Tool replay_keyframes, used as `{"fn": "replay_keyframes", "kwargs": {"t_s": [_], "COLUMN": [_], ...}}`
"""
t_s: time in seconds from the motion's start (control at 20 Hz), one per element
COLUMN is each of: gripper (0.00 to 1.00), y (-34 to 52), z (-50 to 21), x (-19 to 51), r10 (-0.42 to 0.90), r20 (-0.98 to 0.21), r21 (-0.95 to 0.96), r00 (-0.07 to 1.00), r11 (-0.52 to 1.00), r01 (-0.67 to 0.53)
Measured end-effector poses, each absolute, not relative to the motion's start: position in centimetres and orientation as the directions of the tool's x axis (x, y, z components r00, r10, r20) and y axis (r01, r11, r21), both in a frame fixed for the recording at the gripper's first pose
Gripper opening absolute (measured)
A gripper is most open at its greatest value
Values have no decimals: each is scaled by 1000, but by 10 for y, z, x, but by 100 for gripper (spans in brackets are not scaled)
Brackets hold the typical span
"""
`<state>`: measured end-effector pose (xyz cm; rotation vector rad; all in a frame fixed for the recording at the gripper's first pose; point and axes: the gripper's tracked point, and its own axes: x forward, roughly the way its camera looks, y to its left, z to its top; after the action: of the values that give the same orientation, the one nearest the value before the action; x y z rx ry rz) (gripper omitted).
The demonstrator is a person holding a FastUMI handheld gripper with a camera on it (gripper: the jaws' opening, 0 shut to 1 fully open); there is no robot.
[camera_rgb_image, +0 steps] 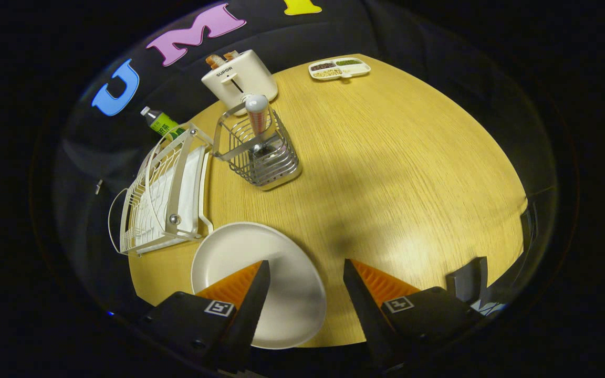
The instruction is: Take the plate from the dish rack, then take the spoon from the basket and place it into the plate.
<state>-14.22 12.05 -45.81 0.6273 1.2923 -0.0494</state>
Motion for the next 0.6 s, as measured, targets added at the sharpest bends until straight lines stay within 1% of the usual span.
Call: {"fn": "replay_keyframes", "kwargs": {"t_s": [0.1, 0.25, 0.35, 0.5, 0.6], "gripper": [96, 96, 96, 96, 96], "y": [120, 117, 108, 88, 74], "z": [-442, -411, -385, -336, -314], "x": [-131, -117, -101, -66, -42], "r10": [321, 343, 328, 279, 238], "r20": [-880, -834, -802, -732, -694], "r21": [445, 492, 483, 429, 368], "r00": [351, 432, 500, 622, 679], "r11": [816, 816, 847, 898, 928], "r01": [369, 302, 220, 101, 51]}}
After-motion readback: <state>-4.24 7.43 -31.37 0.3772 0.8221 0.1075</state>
